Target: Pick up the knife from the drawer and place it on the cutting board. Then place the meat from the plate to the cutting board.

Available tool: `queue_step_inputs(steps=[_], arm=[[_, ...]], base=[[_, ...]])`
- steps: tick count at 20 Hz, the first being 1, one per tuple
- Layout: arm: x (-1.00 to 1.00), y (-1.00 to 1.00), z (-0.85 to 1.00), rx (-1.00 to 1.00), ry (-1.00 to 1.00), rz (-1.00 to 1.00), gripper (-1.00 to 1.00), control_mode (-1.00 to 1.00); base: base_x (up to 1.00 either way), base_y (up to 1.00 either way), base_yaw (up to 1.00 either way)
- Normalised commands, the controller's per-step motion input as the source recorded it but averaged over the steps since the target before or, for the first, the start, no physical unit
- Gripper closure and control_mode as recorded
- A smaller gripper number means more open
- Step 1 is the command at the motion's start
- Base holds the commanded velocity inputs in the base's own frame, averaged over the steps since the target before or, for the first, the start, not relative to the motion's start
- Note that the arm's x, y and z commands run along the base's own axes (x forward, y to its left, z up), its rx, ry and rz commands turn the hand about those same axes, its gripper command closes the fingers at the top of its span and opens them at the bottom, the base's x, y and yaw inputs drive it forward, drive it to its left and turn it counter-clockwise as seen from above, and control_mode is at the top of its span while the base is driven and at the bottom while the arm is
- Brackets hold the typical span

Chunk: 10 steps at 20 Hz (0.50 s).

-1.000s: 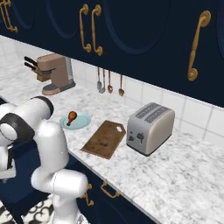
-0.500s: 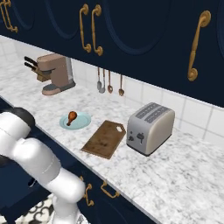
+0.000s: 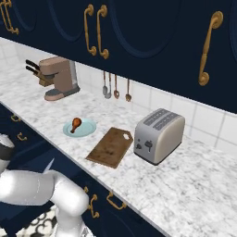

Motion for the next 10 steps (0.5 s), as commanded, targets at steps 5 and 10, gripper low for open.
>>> queue_step_inputs(steps=[5,10], arm=[[0.0,-0.59,-0.47,-0.01,0.07,-0.04,-1.0,-1.0],[0.0,-0.33,-0.46,-0.05,-0.06,-0.06,-1.0,-1.0]], base=[[0.0,0.0,0.0],[0.0,0.0,0.0]])
